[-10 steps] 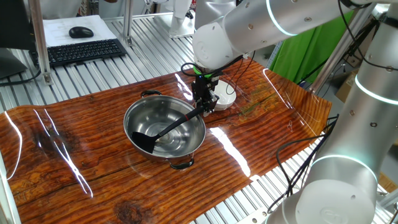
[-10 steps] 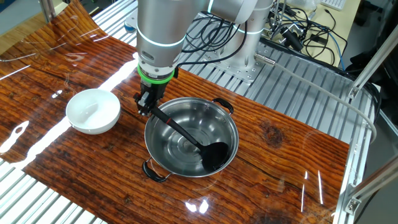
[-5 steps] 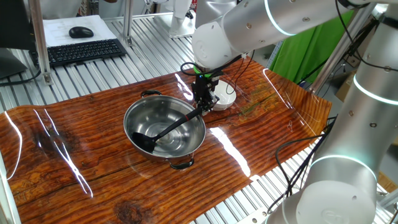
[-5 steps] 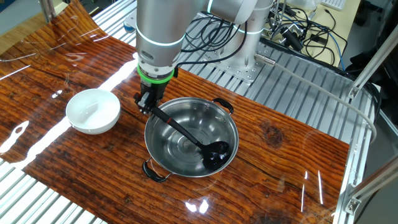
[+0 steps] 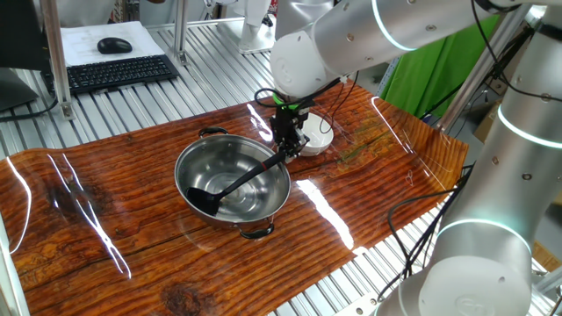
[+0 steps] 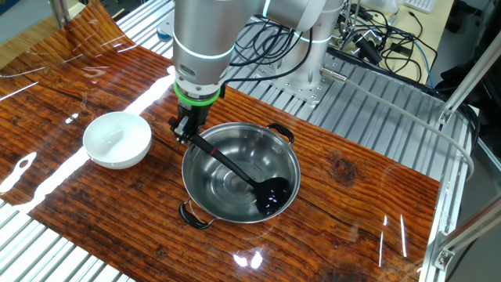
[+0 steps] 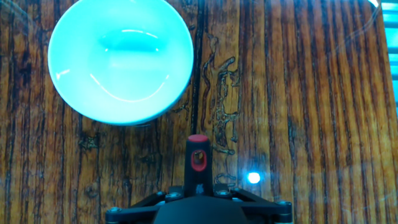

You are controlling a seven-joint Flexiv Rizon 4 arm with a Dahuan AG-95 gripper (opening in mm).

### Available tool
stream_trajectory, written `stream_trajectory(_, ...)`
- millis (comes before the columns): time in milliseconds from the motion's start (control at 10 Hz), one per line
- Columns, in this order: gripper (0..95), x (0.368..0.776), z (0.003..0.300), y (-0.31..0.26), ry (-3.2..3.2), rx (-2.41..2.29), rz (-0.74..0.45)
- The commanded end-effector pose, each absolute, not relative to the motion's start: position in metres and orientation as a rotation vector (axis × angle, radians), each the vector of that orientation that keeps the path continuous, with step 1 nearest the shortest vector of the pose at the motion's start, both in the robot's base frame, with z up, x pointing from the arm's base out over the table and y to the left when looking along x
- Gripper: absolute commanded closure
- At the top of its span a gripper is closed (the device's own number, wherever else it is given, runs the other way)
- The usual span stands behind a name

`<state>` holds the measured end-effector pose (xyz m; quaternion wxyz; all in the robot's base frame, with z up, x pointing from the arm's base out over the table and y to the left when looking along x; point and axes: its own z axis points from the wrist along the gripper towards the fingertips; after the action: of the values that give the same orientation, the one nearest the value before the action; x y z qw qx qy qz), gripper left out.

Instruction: Scoop water with a large spoon from one bowl to another

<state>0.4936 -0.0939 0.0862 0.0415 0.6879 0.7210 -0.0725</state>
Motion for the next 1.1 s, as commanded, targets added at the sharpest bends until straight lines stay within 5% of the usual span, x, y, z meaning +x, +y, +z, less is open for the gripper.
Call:
stream_trajectory(100,95.0,0.493,0.089,-0.093,2.208,2.101,-0.228)
stream_trajectory(1100,95.0,0.495,0.107,-0.097,2.241,2.028,-0.251)
